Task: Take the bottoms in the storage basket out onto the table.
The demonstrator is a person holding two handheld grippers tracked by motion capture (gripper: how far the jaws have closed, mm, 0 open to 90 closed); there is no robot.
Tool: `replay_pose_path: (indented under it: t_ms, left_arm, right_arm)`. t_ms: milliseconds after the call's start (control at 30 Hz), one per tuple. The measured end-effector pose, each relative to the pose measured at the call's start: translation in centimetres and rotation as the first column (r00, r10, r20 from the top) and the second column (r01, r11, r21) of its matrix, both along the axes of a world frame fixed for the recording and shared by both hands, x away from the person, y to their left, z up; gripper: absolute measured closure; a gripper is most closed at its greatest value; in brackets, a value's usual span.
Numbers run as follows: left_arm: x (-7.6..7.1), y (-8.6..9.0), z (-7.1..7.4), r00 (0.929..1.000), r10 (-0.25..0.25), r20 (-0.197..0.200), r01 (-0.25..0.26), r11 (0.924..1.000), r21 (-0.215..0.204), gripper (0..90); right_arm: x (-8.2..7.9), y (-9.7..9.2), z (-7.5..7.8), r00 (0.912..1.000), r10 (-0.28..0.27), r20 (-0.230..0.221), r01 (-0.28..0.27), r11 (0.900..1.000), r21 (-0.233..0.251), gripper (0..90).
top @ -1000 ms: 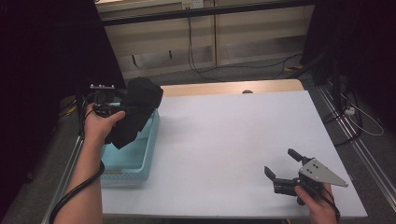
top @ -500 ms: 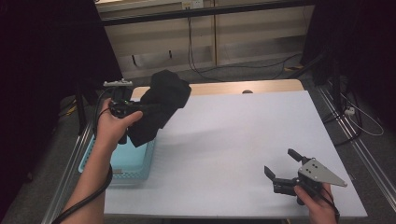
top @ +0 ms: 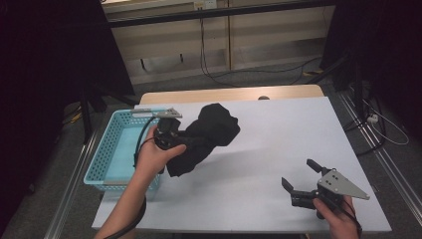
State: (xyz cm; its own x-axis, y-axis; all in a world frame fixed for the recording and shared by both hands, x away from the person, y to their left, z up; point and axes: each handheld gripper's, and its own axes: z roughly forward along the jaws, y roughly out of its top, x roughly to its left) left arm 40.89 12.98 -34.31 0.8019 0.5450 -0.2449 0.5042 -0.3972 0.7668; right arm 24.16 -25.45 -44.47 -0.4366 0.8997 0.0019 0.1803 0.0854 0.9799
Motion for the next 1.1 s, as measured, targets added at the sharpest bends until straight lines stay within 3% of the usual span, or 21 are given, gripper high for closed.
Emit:
replay_pose_path:
  t_ms: [133,267,433,500,567,633,733,900,1033,1100]
  left_arm:
    - [-0.5,-1.3,-1.5,0.9996,-0.023,-0.017,0.023,0.9997,0.011,63.2]
    - [-1.2,-3.5,-3.7,0.9976,-0.067,-0.016,0.068,0.9960,0.057,62.9]
    - [-1.4,-5.1,-4.9,0.9959,-0.088,-0.022,0.089,0.9942,0.059,62.6]
    - [-1.4,-6.1,-5.7,0.9938,-0.111,-0.003,0.111,0.9923,0.055,61.8]
    - [-1.3,-6.3,-6.0,0.9923,-0.122,0.020,0.121,0.9918,0.042,54.9]
    - [-1.0,-6.5,-6.7,0.9919,-0.119,0.046,0.119,0.9929,0.006,38.5]
    - [-0.7,-6.3,-6.9,0.9952,-0.083,0.053,0.084,0.9963,-0.020,23.5]
    - [-0.8,-4.6,-6.3,0.9973,-0.032,0.066,0.035,0.9980,-0.052,18.1]
    - [-0.9,-2.6,-6.0,0.9955,0.015,0.093,-0.010,0.9986,-0.051,14.5]
    - [-0.8,-1.6,-6.0,0.9939,0.042,0.102,-0.038,0.9984,-0.041,14.2]
  right_arm:
    - [0.1,0.0,0.0,1.0000,0.001,-0.002,-0.001,1.0000,0.001,0.9]
    - [0.1,0.1,0.0,1.0000,0.006,0.000,-0.006,1.0000,-0.002,0.9]
    - [0.1,0.1,-0.1,1.0000,0.009,-0.002,-0.009,0.9999,-0.005,0.9]
    - [0.2,0.2,0.0,1.0000,0.009,-0.003,-0.009,0.9999,-0.005,0.9]
    - [0.2,0.2,0.0,0.9999,0.011,-0.004,-0.011,0.9999,-0.007,0.9]
    - [0.2,0.3,-0.1,0.9999,0.015,-0.006,-0.015,0.9998,-0.014,0.9]
    - [0.1,0.4,-0.1,0.9998,0.018,-0.007,-0.018,0.9993,-0.032,0.9]
    - [0.0,0.7,-0.1,0.9994,0.033,-0.009,-0.034,0.9984,-0.045,0.7]
    - [0.1,1.2,-0.1,0.9982,0.056,-0.018,-0.057,0.9968,-0.056,0.4]
    - [0.2,1.7,-0.1,0.9949,0.094,-0.036,-0.095,0.9946,-0.041,0.4]
